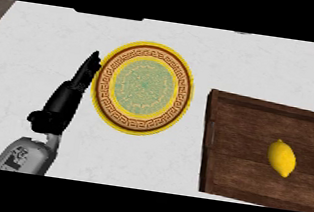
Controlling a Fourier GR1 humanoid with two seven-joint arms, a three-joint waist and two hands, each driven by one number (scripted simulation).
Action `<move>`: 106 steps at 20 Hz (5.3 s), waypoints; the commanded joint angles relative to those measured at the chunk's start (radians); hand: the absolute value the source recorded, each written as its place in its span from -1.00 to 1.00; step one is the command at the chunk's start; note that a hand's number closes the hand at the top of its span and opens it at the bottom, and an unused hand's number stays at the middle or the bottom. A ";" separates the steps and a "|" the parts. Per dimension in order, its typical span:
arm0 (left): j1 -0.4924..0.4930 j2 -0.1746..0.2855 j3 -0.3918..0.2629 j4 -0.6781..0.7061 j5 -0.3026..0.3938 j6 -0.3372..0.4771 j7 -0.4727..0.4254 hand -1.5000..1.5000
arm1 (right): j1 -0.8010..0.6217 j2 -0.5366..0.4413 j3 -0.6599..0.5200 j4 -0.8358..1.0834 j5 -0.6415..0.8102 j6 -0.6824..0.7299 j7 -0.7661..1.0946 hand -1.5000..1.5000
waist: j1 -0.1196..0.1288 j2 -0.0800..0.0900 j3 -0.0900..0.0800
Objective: Pick the lemon from the tray and place it in the plate
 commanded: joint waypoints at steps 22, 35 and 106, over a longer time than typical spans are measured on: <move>0.139 -0.004 0.099 0.091 0.026 0.119 0.273 0.00 | 0.368 -0.276 0.064 0.233 0.165 0.640 -0.730 -1.00 | 0.023 0.010 0.027; 0.168 0.004 0.080 0.012 0.001 0.110 0.342 0.00 | 0.186 -0.458 0.169 0.144 0.537 0.588 -0.444 -1.00 | 0.036 0.008 0.024; 0.103 -0.139 0.169 0.057 -0.130 0.010 0.354 0.00 | -0.393 0.480 0.817 0.069 1.207 -0.051 0.669 1.00 | 0.069 0.008 0.024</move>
